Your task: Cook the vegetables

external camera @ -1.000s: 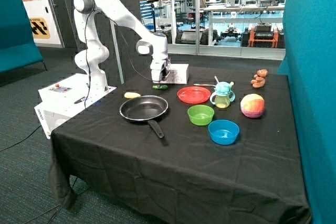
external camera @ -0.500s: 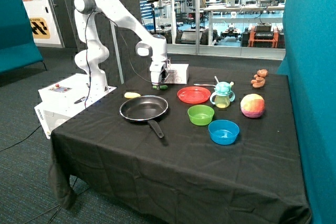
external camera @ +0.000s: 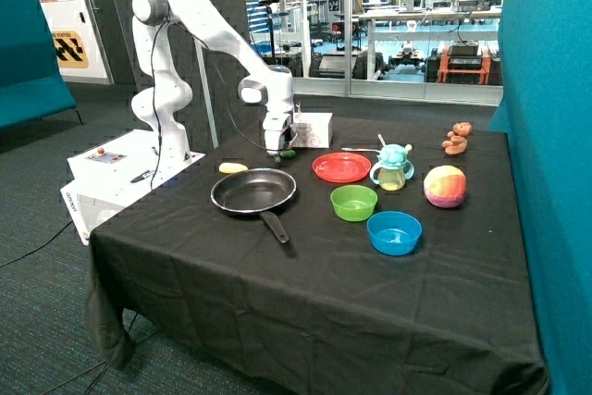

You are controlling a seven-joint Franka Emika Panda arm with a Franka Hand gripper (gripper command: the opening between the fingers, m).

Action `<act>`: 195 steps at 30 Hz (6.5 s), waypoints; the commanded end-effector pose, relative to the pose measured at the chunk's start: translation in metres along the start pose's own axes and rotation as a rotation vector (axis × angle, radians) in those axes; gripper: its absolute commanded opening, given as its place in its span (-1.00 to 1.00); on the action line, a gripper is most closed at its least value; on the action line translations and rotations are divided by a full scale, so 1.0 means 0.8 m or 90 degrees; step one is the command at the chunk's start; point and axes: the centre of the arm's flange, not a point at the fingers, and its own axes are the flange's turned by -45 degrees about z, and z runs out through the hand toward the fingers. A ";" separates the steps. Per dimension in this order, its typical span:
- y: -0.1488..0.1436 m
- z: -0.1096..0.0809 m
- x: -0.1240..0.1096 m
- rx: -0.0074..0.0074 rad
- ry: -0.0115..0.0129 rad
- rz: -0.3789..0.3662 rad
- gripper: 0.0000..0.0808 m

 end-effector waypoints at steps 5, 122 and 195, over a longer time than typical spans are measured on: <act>-0.003 0.013 -0.001 -0.0002 0.0010 -0.006 -0.02; 0.000 0.020 -0.008 -0.0001 0.0010 0.032 -1.00; 0.301 -0.073 0.009 0.0000 0.0010 0.218 -1.00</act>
